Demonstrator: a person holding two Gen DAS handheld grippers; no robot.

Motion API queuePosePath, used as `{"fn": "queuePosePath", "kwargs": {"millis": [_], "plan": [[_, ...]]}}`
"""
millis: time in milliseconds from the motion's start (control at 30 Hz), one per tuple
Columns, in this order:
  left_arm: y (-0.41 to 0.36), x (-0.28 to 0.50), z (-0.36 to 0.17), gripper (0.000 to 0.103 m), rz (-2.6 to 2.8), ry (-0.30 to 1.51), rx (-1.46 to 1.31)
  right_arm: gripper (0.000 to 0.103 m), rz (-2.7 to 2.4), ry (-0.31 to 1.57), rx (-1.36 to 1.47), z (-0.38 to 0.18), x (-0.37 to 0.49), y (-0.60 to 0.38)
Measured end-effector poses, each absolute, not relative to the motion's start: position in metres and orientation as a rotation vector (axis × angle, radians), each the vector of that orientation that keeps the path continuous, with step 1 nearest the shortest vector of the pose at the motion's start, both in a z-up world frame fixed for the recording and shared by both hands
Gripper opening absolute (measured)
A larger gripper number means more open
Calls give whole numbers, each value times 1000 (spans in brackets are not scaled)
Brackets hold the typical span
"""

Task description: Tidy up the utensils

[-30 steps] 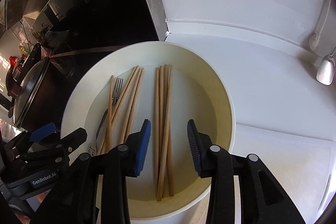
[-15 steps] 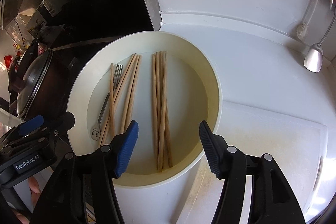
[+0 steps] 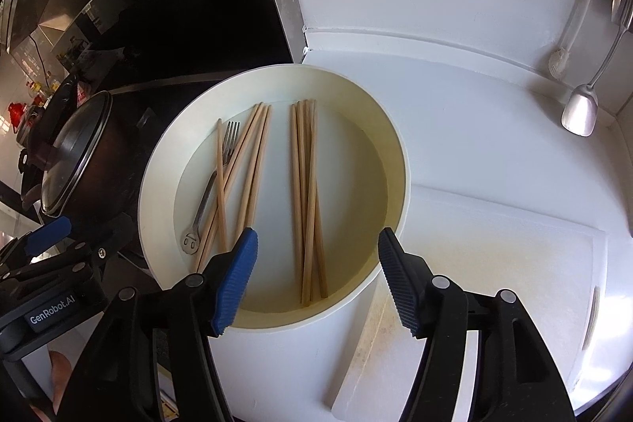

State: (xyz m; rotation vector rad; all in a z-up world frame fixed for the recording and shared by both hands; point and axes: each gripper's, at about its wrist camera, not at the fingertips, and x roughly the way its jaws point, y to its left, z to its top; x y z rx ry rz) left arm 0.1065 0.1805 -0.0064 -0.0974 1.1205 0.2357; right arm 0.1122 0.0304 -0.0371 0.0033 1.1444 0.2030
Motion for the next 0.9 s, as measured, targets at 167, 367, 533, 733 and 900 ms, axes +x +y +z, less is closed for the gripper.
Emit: {"fn": "queuePosePath", "kwargs": {"millis": [167,367,533,733,900], "plan": [[179,103,-3,97,228,1119,-100,61,205,1139,2,-34,110,32],[175,100,-2,97,216,1127,-95,61,204,1132,1,-32,107,32],[173,99,-1,97,212,1128,-98,61,198,1129,0,-31,103,31],[171,99,-2,97,213,1131,-94,61,198,1129,-1,-30,102,31],[171,98,-2,97,216,1129,-97,61,198,1128,1,-30,101,30]]}}
